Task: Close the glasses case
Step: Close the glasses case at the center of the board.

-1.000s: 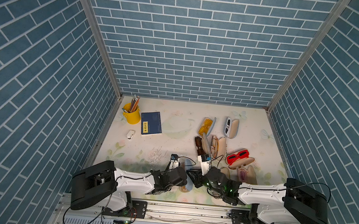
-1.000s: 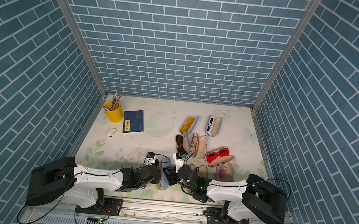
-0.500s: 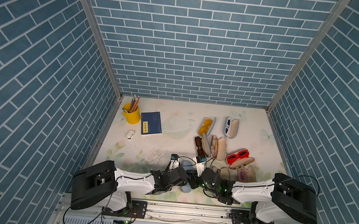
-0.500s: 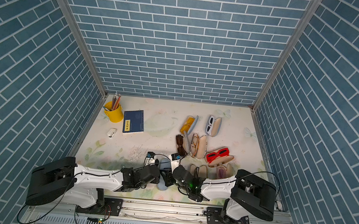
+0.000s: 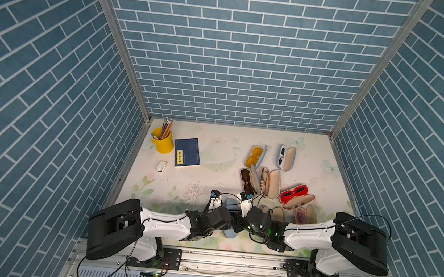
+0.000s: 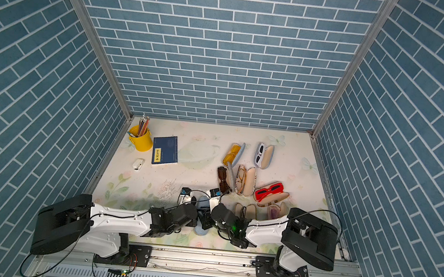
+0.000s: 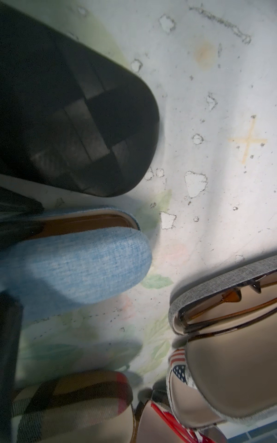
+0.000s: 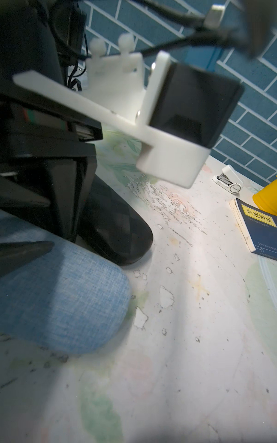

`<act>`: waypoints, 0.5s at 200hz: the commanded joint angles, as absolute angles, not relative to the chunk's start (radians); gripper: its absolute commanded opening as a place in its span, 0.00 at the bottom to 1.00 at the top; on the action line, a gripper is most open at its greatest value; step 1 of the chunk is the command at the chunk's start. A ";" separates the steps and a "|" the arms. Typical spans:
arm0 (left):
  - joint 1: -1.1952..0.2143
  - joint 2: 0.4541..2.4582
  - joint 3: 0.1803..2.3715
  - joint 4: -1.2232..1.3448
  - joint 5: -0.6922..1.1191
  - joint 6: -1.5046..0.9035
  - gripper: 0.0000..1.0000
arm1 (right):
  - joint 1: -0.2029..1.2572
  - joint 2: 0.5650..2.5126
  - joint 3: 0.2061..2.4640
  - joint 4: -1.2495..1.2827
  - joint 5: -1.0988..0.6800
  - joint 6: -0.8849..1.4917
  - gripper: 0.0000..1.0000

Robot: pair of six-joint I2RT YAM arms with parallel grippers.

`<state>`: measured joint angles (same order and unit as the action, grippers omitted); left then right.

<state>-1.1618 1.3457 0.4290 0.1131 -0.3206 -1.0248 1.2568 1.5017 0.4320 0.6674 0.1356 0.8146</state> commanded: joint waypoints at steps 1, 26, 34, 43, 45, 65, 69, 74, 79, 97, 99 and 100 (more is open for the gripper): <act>-1.177 1.272 0.428 0.146 -0.305 -1.022 0.17 | 1.273 1.562 0.443 0.566 0.101 0.831 0.27; -1.178 1.190 0.415 0.131 -0.316 -1.032 0.21 | 1.273 1.588 0.450 0.565 0.102 0.834 0.27; -1.179 1.166 0.410 0.124 -0.323 -1.037 0.22 | 1.272 1.597 0.455 0.564 0.103 0.834 0.28; -1.178 1.138 0.403 0.118 -0.330 -1.045 0.23 | 1.272 1.610 0.457 0.566 0.103 0.834 0.28; -1.179 1.131 0.401 0.117 -0.331 -1.045 0.23 | 1.272 1.612 0.459 0.567 0.104 0.834 0.28; -1.180 1.084 0.387 0.118 -0.332 -1.053 0.25 | 1.272 1.645 0.472 0.566 0.100 0.834 0.28; -1.180 1.077 0.388 0.112 -0.335 -1.055 0.26 | 1.273 1.651 0.477 0.566 0.101 0.834 0.28; -1.180 1.071 0.388 0.101 -0.340 -1.058 0.27 | 1.272 1.661 0.480 0.567 0.099 0.834 0.28; -1.180 1.064 0.391 0.094 -0.343 -1.061 0.27 | 1.272 1.670 0.482 0.567 0.096 0.834 0.29; -1.188 1.029 0.387 0.061 -0.365 -1.078 0.27 | 1.273 1.682 0.477 0.588 0.096 0.842 0.29; -1.189 1.022 0.387 0.058 -0.368 -1.079 0.27 | 1.273 1.681 0.474 0.594 0.094 0.845 0.30; -1.190 1.019 0.387 0.057 -0.369 -1.079 0.27 | 1.273 1.679 0.473 0.596 0.094 0.846 0.30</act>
<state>-1.1652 1.0794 0.3656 -0.0322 -0.3702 -1.0546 1.2591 1.6176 0.4946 0.7071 0.1371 0.8257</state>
